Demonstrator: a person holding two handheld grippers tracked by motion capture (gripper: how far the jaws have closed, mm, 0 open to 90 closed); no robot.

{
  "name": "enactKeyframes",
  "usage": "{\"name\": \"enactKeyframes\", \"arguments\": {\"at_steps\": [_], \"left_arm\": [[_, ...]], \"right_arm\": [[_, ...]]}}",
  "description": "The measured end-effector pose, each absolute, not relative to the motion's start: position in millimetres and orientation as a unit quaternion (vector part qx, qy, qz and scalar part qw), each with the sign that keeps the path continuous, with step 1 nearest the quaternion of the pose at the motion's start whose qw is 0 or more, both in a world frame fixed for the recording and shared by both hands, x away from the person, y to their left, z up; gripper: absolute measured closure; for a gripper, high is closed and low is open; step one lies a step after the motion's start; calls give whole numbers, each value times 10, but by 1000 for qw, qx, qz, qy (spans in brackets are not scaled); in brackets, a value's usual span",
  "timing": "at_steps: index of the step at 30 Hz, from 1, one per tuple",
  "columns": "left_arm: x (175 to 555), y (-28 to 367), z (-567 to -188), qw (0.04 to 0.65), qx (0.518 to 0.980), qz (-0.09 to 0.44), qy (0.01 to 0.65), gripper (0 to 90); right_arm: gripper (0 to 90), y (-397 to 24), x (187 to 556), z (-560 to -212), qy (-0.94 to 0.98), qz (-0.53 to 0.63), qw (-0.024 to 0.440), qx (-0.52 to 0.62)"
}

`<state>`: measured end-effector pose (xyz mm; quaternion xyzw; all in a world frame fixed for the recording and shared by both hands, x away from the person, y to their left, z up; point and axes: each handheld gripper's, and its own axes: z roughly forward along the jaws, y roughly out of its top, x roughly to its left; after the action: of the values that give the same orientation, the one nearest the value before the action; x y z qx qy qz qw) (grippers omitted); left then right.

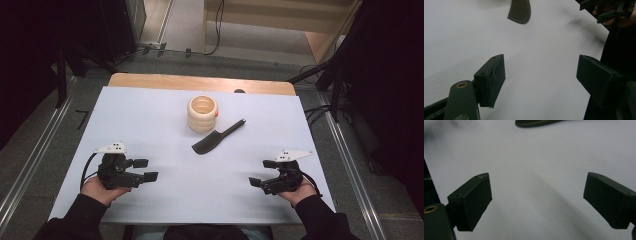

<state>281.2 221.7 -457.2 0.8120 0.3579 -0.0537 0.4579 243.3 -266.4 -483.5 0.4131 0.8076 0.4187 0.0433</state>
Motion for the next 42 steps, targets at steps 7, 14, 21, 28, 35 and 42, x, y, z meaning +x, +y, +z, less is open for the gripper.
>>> {"name": "enactKeyframes", "arguments": {"at_steps": [7,14,21,28,35,42], "left_arm": [[2805,2201,-4564,455,816,-51,352,239],[2811,2207,-4574,453,816,-57,355,239],[2813,2206,-4576,453,815,-62,356,238],[2814,2202,-4578,453,814,-64,357,239],[2815,2199,-4582,451,816,-65,356,239],[2816,2197,-4584,450,817,-65,356,238]], "right_arm": [[64,-2678,2449,-4835,805,422,46,414],[64,-2677,2455,-4834,804,423,42,416],[64,-2674,2462,-4835,803,422,41,418],[65,-2680,2463,-4835,804,422,40,417],[65,-2679,2463,-4835,805,422,41,416],[65,-2677,2463,-4837,805,421,40,416]]}}
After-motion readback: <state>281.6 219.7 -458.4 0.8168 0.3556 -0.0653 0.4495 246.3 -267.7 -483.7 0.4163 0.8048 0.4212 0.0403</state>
